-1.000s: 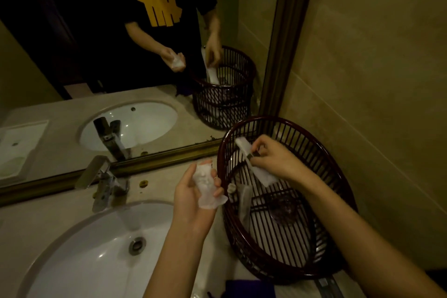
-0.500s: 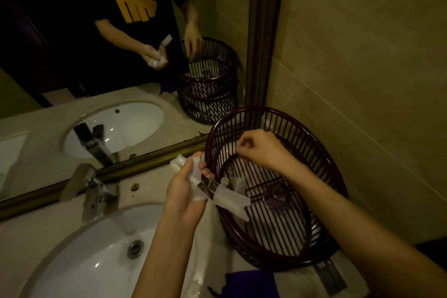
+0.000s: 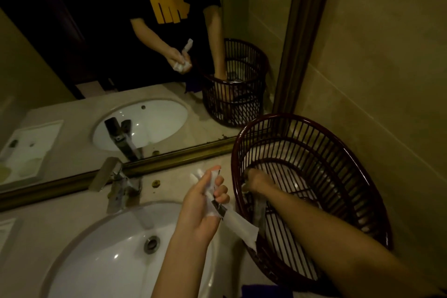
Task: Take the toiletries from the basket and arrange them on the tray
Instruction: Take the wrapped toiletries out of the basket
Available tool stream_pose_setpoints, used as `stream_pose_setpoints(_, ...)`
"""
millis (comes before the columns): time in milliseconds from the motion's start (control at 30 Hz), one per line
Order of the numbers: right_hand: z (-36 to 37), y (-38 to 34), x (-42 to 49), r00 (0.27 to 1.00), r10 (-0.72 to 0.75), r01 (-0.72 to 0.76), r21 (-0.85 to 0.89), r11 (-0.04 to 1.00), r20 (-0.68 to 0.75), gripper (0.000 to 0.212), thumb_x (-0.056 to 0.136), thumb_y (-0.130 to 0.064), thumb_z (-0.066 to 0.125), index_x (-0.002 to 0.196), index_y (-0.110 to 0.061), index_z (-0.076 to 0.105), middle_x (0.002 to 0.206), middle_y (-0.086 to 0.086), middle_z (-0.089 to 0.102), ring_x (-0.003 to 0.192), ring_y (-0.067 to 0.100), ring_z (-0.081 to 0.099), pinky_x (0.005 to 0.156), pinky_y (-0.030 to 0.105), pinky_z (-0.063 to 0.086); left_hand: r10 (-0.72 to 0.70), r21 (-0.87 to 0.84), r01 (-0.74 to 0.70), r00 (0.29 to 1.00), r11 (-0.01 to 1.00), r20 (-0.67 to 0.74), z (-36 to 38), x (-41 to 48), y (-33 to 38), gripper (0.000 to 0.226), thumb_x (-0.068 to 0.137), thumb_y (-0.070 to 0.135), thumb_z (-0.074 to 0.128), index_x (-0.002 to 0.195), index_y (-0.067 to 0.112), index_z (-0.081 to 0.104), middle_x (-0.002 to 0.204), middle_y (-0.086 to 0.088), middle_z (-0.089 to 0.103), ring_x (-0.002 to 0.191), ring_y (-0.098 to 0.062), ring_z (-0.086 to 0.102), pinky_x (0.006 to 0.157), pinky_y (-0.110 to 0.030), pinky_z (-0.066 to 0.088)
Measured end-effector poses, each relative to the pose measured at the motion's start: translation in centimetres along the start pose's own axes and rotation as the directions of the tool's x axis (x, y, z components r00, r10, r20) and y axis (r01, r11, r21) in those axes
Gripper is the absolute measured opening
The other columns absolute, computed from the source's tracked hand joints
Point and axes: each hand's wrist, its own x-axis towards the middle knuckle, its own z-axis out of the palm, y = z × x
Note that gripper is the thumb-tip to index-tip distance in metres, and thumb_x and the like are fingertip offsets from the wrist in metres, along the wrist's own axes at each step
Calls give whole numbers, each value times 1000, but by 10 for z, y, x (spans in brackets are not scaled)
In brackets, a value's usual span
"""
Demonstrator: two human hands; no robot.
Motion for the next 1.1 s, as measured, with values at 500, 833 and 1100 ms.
stream_pose_setpoints(500, -28, 29, -12, 989, -11, 56, 302, 952, -148, 19, 96, -11, 65, 112, -3, 70, 113, 17, 72, 101, 29, 69, 81, 36, 57, -34, 74, 36, 999, 997, -18, 4, 0, -2, 22, 99, 20, 51, 118, 9, 51, 68, -2, 47, 45, -6, 36, 36, -16, 30)
stream_pose_setpoints(833, -112, -20, -181, 841, -392, 540, 639, 548, -373, 13, 91, -16, 72, 100, -26, 72, 87, -7, 75, 73, 3, 72, 63, 13, 55, -118, -29, 125, 978, 992, 171, 8, -4, -3, 69, 92, 58, 50, 112, -5, 71, 102, -18, 65, 80, -25, 65, 70, -31, 53)
stream_pose_setpoints(1100, -71, -68, -218, 766, -494, 593, 153, 791, -411, 22, 92, -28, 70, 113, -28, 68, 119, -11, 58, 111, 5, 57, 93, 32, 56, -121, -90, 132, 986, 987, 114, 8, -18, -3, 65, 89, 60, 50, 109, 3, 75, 117, -23, 70, 106, -37, 69, 87, -49, 56)
